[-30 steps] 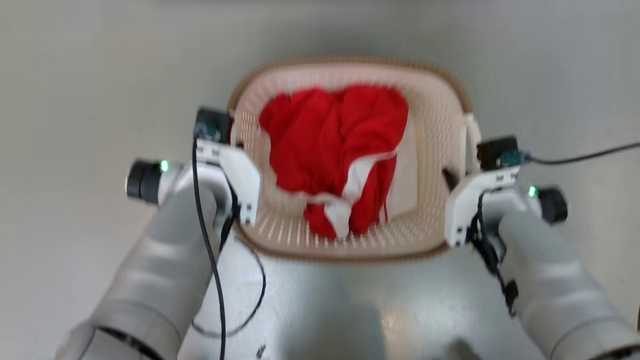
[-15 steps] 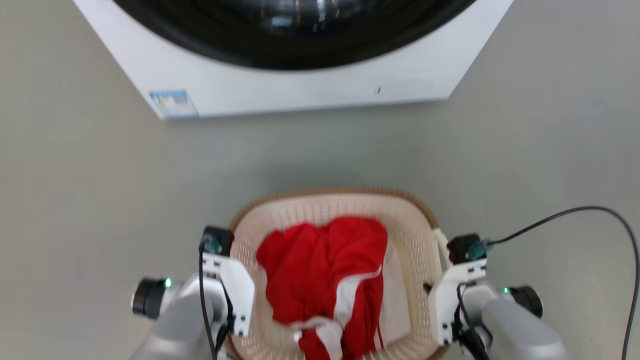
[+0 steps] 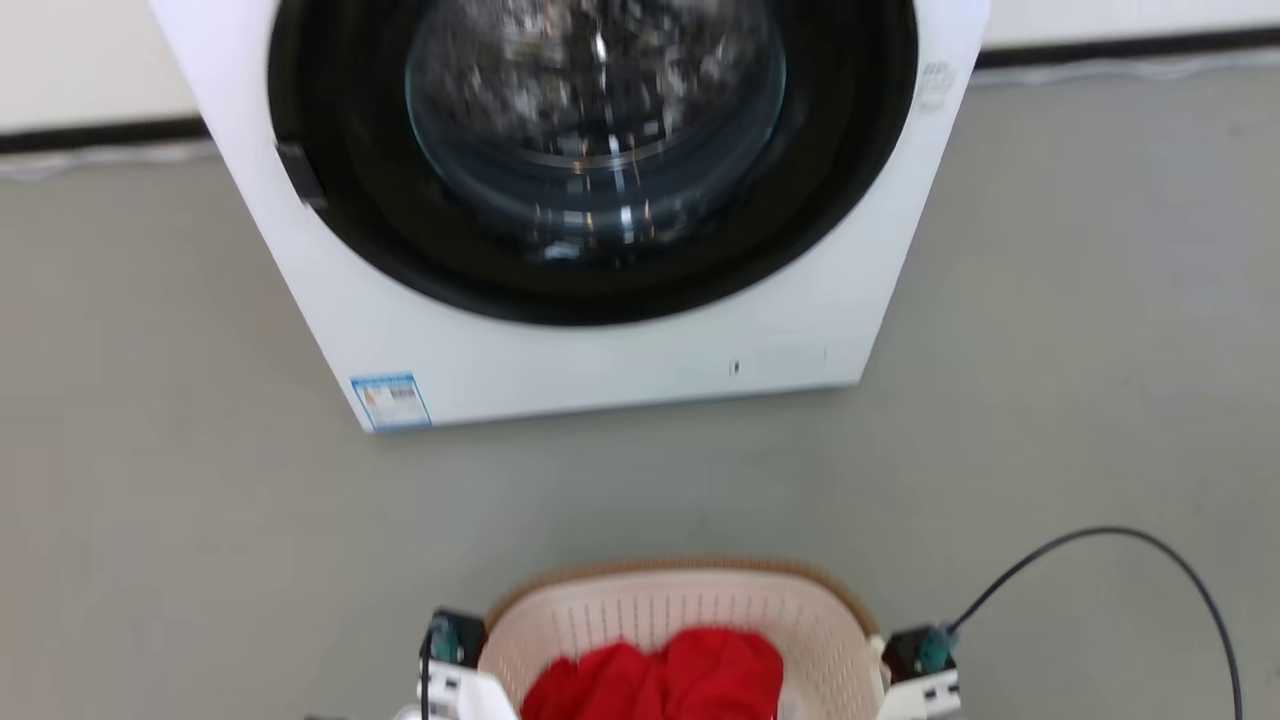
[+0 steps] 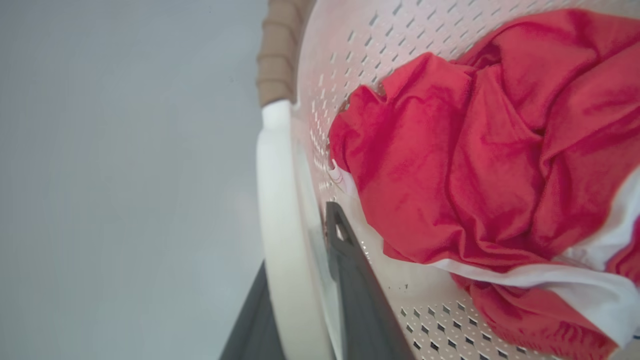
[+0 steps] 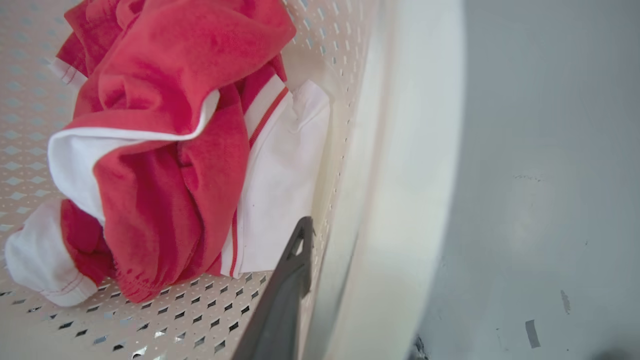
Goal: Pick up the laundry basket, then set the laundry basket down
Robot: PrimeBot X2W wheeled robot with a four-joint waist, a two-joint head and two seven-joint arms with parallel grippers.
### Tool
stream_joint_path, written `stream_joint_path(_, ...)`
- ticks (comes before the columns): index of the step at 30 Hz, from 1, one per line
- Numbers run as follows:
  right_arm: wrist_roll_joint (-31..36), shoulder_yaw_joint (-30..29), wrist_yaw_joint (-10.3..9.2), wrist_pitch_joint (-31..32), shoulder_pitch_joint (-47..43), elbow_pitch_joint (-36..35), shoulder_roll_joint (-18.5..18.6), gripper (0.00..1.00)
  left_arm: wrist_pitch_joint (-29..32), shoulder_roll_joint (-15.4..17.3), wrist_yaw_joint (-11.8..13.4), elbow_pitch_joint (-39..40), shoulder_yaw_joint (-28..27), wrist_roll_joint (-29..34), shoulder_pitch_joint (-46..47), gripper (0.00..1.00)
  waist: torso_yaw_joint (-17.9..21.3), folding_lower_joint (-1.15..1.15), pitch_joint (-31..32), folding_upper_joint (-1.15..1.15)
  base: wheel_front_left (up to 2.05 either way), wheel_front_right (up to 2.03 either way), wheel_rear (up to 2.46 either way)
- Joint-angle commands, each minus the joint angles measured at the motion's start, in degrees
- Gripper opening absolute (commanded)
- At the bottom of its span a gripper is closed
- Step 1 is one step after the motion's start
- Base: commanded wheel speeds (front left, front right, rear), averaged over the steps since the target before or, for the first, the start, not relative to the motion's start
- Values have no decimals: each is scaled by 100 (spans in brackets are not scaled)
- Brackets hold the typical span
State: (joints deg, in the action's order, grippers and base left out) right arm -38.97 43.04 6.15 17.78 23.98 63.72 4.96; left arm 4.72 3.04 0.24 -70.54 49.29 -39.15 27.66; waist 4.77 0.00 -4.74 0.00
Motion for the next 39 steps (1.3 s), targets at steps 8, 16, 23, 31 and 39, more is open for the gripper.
stream_joint_path(8, -238, 304, 134, 103, -116, -244, -208, 0, 147, -16, 104, 379, 121, -321, -206, 0, -90, 0, 481, 0, 0, 0, 0)
stream_joint_path(16, -360, 388, 134, 124, -73, -183, -208, 0, 202, -16, 171, 434, 280, -552, -278, 0, -172, 0, 540, 0, 0, 0, 0)
stream_joint_path(23, -432, 473, 134, 122, -47, -186, -208, 0, 234, -16, 192, 413, 395, -686, -287, 0, -140, 0, 549, 0, 0, 0, 0)
stream_joint_path(31, -518, 538, 134, 101, 18, -143, -208, 0, 263, -16, 202, 391, 547, -826, -250, 0, -107, 0, 532, 0, 0, 0, 0)
stream_joint_path(39, -624, 601, 134, 71, 55, -115, -208, 0, 261, -16, 204, 322, 688, -927, -205, 0, -136, 0, 502, 0, 0, 0, 0)
